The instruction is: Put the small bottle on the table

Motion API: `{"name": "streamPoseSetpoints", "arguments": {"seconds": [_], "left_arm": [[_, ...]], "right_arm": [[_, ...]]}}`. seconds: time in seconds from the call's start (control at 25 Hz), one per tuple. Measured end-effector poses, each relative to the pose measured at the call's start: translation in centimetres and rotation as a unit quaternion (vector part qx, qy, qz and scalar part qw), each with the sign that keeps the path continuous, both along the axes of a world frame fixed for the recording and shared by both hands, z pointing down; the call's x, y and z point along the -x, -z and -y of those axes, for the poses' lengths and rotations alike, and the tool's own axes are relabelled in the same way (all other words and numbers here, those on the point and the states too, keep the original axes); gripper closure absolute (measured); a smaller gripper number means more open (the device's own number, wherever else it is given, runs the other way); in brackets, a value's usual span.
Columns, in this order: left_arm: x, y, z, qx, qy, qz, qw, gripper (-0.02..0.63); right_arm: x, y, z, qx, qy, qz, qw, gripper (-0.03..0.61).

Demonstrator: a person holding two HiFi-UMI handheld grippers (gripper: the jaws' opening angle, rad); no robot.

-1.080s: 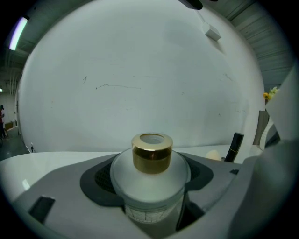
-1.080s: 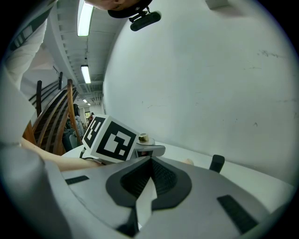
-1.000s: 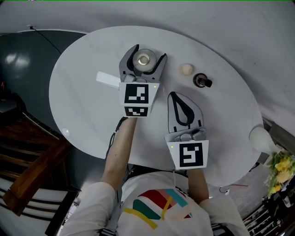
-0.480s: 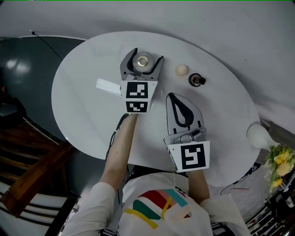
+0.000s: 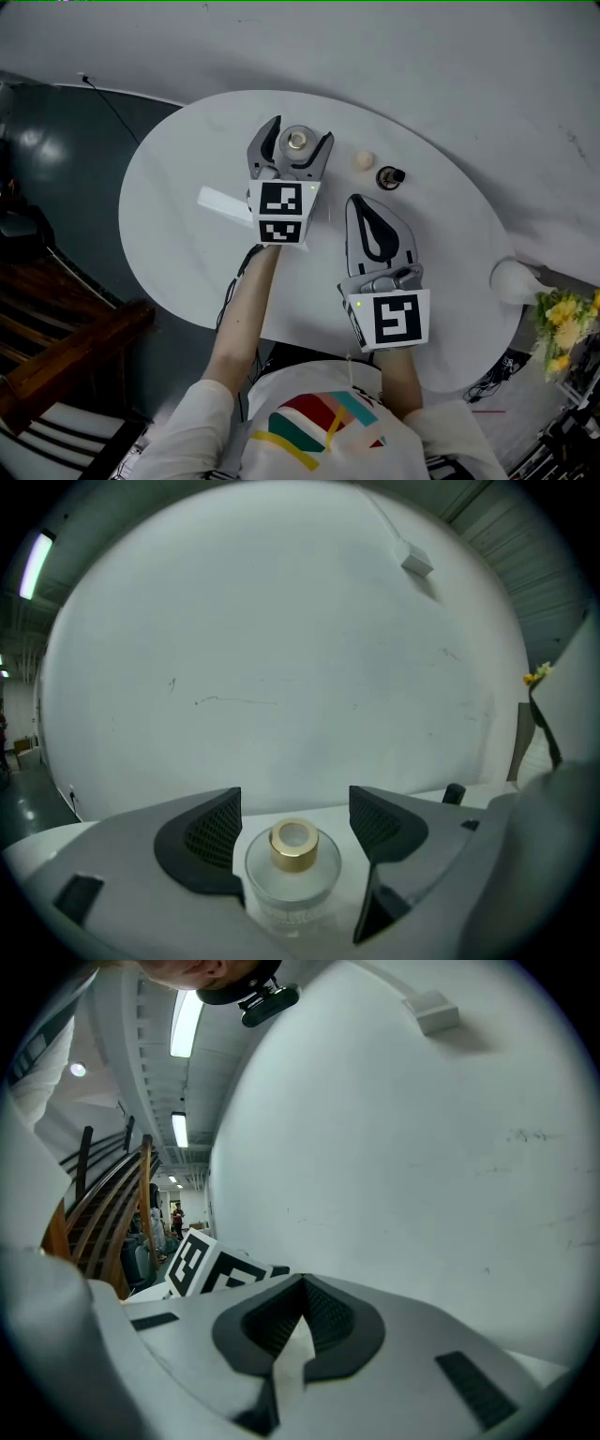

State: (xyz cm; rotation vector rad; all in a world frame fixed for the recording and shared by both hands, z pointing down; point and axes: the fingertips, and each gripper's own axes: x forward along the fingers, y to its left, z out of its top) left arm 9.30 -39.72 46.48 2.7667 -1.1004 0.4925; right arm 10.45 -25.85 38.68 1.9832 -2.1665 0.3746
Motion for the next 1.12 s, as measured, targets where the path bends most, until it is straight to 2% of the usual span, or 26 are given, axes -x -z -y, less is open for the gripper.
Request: {"name": "streamPoseSetpoints", "arguments": {"seconds": [0.2, 0.36, 0.48, 0.6, 0.68, 0.76, 1.0, 1.12], "left_arm": [[1.4, 5.2, -1.8, -0.030, 0.010, -0.020, 0.9993, 0.273], [2.6, 9.6, -4.7, -0.043, -0.006, -0.031, 0.9986, 0.275], [4.1, 13.5, -7.1, -0.082, -0.003, -0.041, 0.9958, 0.300], [6.1, 17.5, -9.3, -0.123, 0.017, -0.063, 0.9903, 0.347], [7.3, 20.3, -10.8, -0.149, 0.032, -0.092, 0.9840, 0.388], [8.2, 22.6, -12.4, -0.170, 0.043, -0.119, 0.9773, 0.402], [11.2, 25.5, -16.2, -0.191, 0.073, -0.134, 0.9697, 0.431], [12.7, 26.0, -17.7, -0.200, 0.108, -0.132, 0.9648, 0.492]], "right_arm": [[-0.8, 3.2, -1.0, -0.031, -0.014, -0.019, 0.999, 0.568], [-0.5, 6.1, -2.3, -0.058, -0.019, -0.023, 0.998, 0.568], [0.3, 8.5, -2.8, -0.084, -0.012, -0.026, 0.996, 0.568], [1.3, 10.7, -3.2, -0.109, -0.005, -0.027, 0.994, 0.568], [1.9, 12.0, -3.6, -0.124, 0.003, -0.030, 0.992, 0.568], [2.6, 12.7, -4.1, -0.131, 0.015, -0.038, 0.991, 0.568], [4.9, 14.4, -4.8, -0.166, 0.034, -0.071, 0.983, 0.568], [5.6, 15.1, -5.3, -0.178, 0.038, -0.069, 0.981, 0.568]]}}
